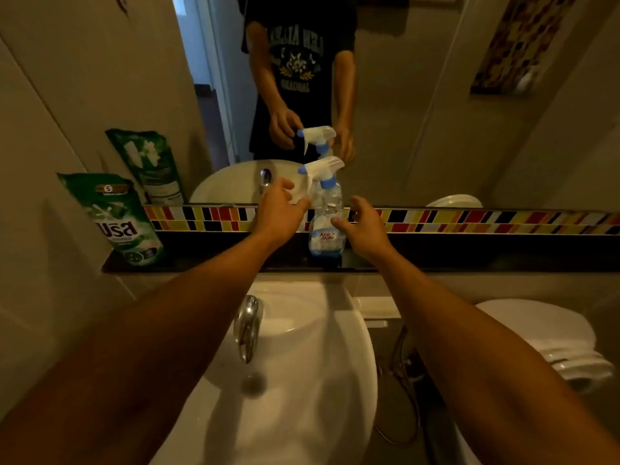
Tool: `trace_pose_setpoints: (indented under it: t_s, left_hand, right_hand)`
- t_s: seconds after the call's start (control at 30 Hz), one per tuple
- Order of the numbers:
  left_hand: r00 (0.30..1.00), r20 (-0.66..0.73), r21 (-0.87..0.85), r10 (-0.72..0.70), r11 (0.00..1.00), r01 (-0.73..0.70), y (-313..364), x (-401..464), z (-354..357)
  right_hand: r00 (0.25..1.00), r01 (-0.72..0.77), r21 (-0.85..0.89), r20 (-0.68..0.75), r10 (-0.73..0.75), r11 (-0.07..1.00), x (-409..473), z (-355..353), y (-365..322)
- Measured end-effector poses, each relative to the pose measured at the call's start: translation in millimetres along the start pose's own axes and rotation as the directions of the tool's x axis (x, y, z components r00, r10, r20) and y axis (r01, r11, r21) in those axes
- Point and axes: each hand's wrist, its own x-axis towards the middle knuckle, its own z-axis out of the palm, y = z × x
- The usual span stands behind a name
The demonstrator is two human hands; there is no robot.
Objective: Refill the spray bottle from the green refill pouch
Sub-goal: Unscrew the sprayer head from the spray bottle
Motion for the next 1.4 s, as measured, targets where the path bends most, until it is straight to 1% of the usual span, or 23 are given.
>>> trace_pose_setpoints:
  t_s: [0.1, 0.2, 0.3, 0.4, 0.63, 0.77, 0.97, 1.1, 1.2, 1.4]
  left_hand:
    - [0.999, -0.041, -0.12, -0.013, 0.993, 0.008, 11, 18, 9]
    - [1.0, -0.008, -0.183, 0.003, 0.983, -0.004, 15, 33, 15]
    - [0.998, 0.048, -0.199, 0.042, 0.979, -0.032, 13, 46, 18]
    - [0.993, 0.104, -0.235, 0.057, 0.972, -0.031, 9, 57, 20]
    - [0.988, 0.15, -0.292, 0.042, 0.956, 0.004, 12, 71, 20]
    - [0.986, 0.164, -0.328, 0.027, 0.944, 0.028, 13, 73, 14]
    - [0.986, 0.152, -0.346, 0.062, 0.938, -0.005, 33, 80, -13]
    - [0.984, 0.129, -0.336, 0.121, 0.939, -0.071, 48, 86, -40]
    - [0.985, 0.103, -0.343, 0.137, 0.935, -0.094, 57, 92, -61]
    - [0.984, 0.058, -0.411, 0.17, 0.902, -0.132, 81, 92, -103]
  right_hand:
    - [0.999, -0.013, 0.121, 0.036, 0.009, 0.993, 16, -5, 3]
    - [0.996, -0.046, 0.161, 0.087, 0.032, 0.986, 32, -4, 10]
    - [0.989, -0.064, 0.228, 0.147, 0.03, 0.972, 45, -2, 16]
    - [0.982, -0.077, 0.253, 0.187, 0.029, 0.965, 54, 4, 18]
    - [0.979, -0.08, 0.289, 0.202, 0.021, 0.954, 63, 8, 18]
    - [0.977, -0.064, 0.276, 0.212, 0.005, 0.959, 61, 7, 13]
    - [0.979, -0.022, 0.232, 0.201, -0.025, 0.972, 56, 4, -6]
    - [0.98, -0.023, 0.208, 0.197, -0.019, 0.978, 51, 3, -19]
    - [0.982, -0.002, 0.172, 0.187, -0.03, 0.985, 46, 3, -27]
    - [0.987, 0.007, 0.129, 0.158, -0.027, 0.992, 35, 4, -40]
